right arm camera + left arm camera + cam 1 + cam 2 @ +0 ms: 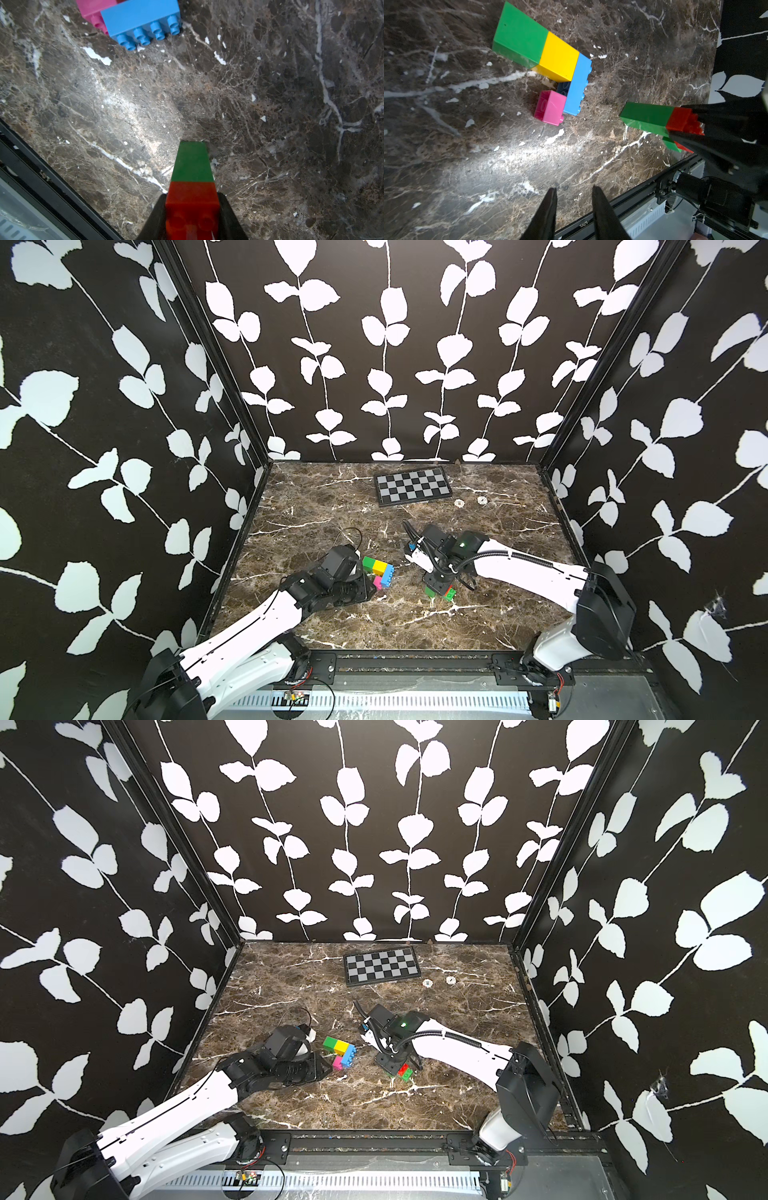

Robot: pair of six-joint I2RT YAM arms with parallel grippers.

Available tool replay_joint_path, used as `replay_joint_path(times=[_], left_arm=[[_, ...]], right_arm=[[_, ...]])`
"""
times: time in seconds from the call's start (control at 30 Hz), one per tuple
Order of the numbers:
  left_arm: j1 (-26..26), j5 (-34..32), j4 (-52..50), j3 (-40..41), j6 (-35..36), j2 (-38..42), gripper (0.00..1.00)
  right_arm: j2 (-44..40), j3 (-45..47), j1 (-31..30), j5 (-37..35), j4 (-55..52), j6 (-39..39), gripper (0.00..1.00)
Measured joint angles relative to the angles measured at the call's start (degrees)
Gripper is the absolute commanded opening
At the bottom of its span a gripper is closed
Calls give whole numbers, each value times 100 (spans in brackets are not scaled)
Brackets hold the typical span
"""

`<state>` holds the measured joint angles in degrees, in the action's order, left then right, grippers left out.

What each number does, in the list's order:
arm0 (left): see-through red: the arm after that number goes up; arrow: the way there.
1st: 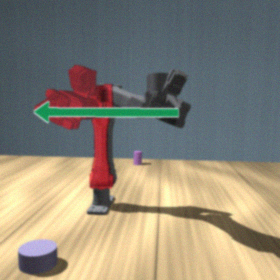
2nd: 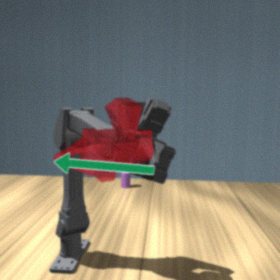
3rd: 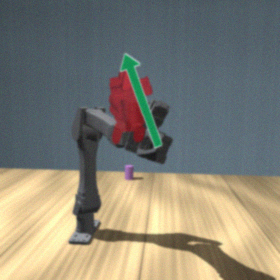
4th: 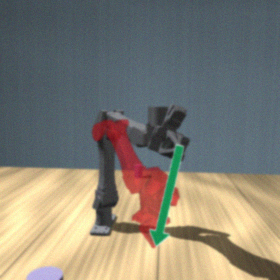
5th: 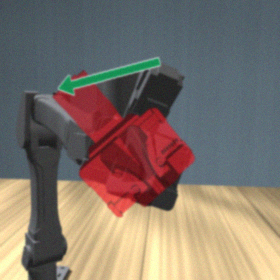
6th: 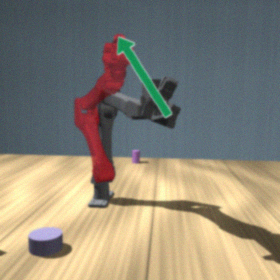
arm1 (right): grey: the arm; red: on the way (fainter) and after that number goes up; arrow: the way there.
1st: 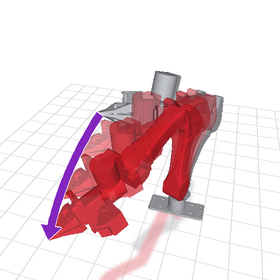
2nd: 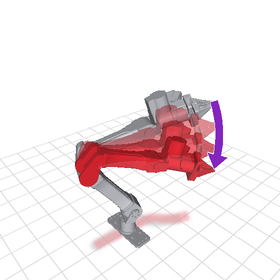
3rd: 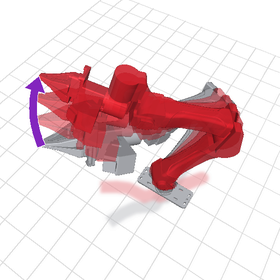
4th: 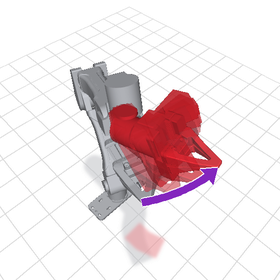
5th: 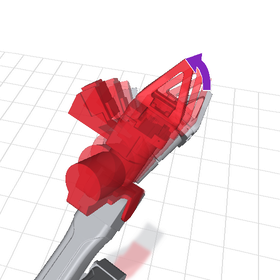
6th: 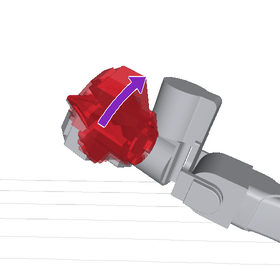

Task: Assemble the letter r with lego
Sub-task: Place the lego brick at the center of the board.

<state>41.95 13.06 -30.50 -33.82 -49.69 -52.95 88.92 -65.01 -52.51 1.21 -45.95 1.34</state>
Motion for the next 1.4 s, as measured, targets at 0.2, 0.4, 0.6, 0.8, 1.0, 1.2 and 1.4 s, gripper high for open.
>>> replay_joint_path(times=[0.2, 0.4, 0.6, 0.8, 1.0, 1.2, 1.4], left_arm=[[0, -26, -72, -111, 48, 35, 48], [-2, -251, -463, -393, 188, 232, 67], [-2, -553, -868, -643, 343, 573, 70], [-2, -726, -1071, -654, 476, 962, 71], [-2, -802, -1147, -654, 535, 1163, 71], [-2, -800, -1156, -654, 538, 1193, 71], [-2, -798, -1156, -654, 538, 1215, 71]], right_arm=[[2, -223, 2, -83, -258, 2, 0], [2, -992, 208, 326, -385, 144, 0], [-7, -756, 1023, 1631, 170, 614, 0], [-11, 474, 2050, 3320, 1572, 1572, 0], [35, 1351, 2555, 4452, 3604, 2889, 0], [433, 1856, 2855, 5056, 5823, 4229, 0], [1113, 2094, 3119, 5270, 7543, 5233, 0]])
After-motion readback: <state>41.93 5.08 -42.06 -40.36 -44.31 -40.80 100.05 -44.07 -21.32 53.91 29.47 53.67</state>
